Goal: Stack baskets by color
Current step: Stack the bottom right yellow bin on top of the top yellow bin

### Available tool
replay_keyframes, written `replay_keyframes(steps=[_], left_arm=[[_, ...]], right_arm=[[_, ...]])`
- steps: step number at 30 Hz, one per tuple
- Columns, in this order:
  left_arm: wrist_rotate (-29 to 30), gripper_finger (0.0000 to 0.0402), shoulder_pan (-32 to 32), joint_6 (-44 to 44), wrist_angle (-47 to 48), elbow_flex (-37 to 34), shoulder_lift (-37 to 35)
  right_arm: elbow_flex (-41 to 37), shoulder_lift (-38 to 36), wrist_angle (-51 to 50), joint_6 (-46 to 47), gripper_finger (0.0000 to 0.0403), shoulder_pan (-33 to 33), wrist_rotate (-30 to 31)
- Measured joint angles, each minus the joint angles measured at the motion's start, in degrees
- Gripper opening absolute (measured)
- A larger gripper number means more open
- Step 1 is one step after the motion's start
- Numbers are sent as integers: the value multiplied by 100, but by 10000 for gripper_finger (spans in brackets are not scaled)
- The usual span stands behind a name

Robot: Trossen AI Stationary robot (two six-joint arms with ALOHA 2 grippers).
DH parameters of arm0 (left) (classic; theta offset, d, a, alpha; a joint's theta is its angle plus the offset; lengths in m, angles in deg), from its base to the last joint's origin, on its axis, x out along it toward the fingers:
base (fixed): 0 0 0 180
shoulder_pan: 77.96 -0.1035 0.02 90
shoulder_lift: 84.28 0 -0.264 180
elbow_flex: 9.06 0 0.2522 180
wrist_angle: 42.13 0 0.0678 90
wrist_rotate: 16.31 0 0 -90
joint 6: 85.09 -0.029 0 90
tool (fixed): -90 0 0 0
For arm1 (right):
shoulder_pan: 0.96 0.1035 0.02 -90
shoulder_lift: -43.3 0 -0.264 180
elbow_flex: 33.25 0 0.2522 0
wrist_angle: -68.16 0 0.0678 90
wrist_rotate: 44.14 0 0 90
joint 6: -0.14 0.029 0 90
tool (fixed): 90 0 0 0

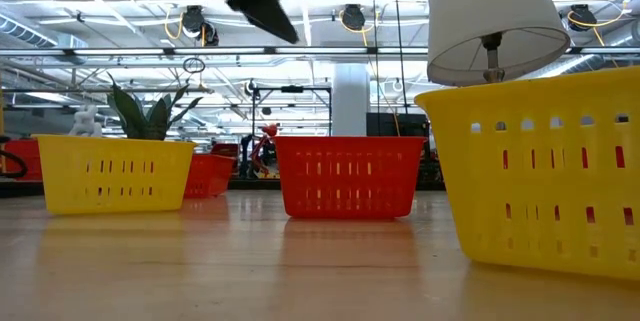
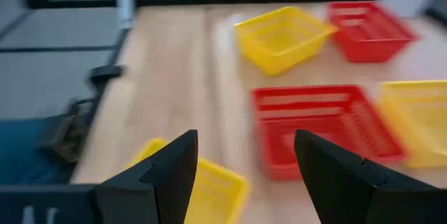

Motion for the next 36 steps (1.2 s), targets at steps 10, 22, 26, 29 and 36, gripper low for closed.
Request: replay_keyframes(steps=[10,22,26,29,36], left_arm=[[902,147,1157,964,-102,-1099,-1365],[902,147,1929,1459,-82,-1574,-1846],[902,147,1934,1491,-89,-1574,-1842],[904,147,1933,1507,-91,-1574,-1842],[902,147,1934,1520,-158,-1574,-1842]], right_arm=[[1684,874,-1719,-202,231,279,-1676],[3057,1856,-3458,-510,231,579,-2958],[3011,2004,-3641,-670,231,478,-3200],[2929,2123,-3607,-846,231,430,-3354],[2824,2456,-3551,-1153,208,372,-3631]])
